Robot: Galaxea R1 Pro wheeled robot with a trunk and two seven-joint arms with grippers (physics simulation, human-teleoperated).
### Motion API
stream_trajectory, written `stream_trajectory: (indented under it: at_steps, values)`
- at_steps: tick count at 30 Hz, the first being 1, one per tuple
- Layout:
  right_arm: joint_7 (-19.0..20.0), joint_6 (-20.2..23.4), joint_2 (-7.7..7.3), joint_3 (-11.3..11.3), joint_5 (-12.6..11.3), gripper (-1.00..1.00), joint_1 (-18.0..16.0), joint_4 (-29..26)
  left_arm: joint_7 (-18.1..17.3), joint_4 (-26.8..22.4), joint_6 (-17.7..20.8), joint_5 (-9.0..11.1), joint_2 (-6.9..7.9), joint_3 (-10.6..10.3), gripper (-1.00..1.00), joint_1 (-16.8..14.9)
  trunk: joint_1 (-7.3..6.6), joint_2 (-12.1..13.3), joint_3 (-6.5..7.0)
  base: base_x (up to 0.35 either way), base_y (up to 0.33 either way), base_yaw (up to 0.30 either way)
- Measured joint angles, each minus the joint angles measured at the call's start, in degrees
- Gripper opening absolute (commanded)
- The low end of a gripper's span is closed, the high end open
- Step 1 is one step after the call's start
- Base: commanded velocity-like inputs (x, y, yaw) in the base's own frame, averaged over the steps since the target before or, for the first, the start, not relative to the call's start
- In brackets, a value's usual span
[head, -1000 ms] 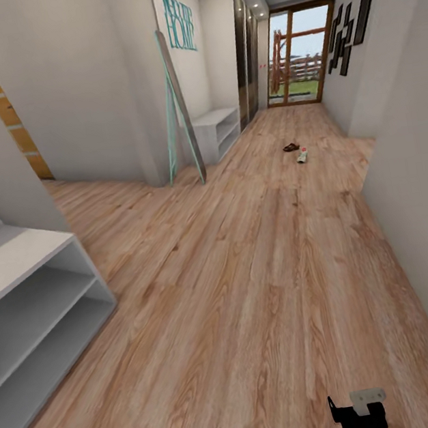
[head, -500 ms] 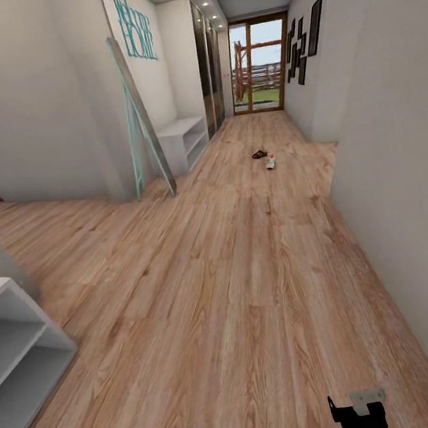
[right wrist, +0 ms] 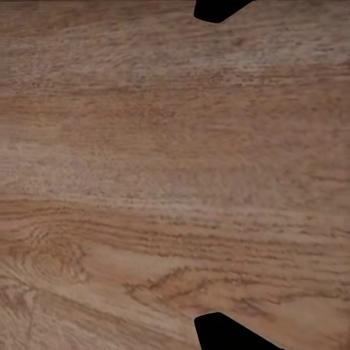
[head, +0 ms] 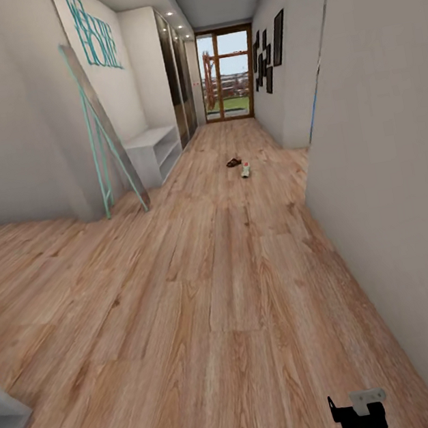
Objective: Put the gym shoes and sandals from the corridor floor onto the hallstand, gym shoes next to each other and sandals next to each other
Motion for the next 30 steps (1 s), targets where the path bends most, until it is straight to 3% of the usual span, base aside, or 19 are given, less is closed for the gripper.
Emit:
stream_trajectory:
  at_steps: [30]
  values:
    - [0.2, -0.1, -0.02, 0.0, 0.1, 1.00, 0.0, 0.0, 0.5, 0.2, 0.0, 0.1, -0.10, -0.1, 1.00, 0.0, 0.00, 0.0, 0.08, 0.338, 0.000, -0.007]
